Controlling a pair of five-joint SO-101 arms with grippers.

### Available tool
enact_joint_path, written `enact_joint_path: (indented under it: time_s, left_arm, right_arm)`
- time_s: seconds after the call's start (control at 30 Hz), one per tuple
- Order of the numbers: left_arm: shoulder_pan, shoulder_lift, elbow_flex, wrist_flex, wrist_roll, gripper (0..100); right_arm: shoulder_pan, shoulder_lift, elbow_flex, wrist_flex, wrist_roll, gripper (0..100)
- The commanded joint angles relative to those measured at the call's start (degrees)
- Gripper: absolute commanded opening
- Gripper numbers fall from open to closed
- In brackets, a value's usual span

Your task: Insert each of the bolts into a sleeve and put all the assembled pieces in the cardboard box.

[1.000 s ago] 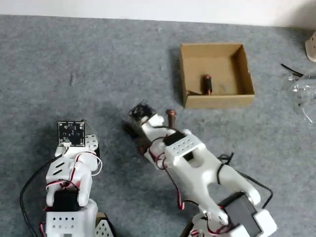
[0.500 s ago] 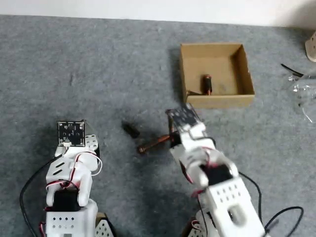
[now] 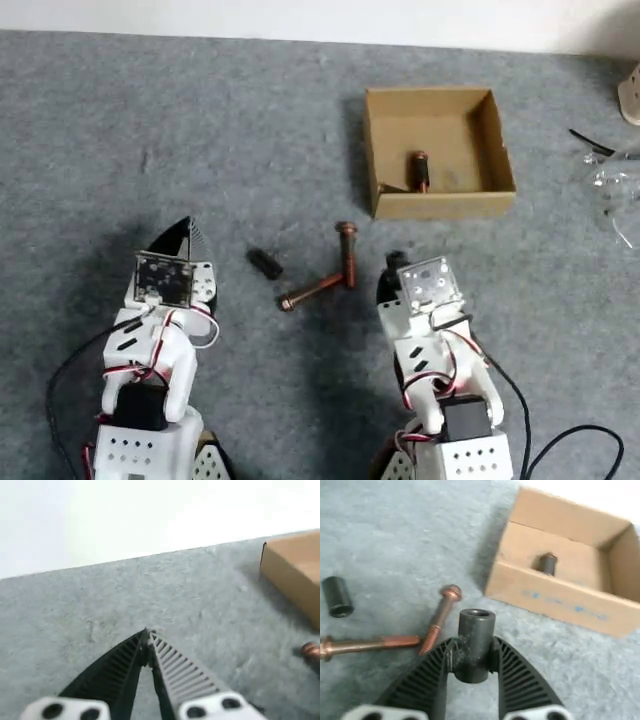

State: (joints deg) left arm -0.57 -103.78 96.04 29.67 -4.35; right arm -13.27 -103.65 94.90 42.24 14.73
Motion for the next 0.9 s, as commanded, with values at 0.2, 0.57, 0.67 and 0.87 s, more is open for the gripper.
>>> enact_joint_path:
  time_s: [0.2,0.57,0.67,0.87]
  left_arm:
    - [-0.66,-1.01,1.19,12.04,-8.26,1]
    - [16.40,9.98,-11.47,14.86,4.04,1]
    - [16.48,24.40,-18.77,11.16,8.26,1]
    - [20.18,59.74,-40.75,10.55,15.82,1]
  right_arm:
    - [1.54,-1.19,-0.04,-2.59,0.26,0.5]
    - [1.71,-1.10,3.30,-7.34,0.26,0.5]
    - [1.71,-1.10,3.30,-7.34,0.26,0.5]
    - [1.80,-1.10,3.30,-7.34,0.26,0.5]
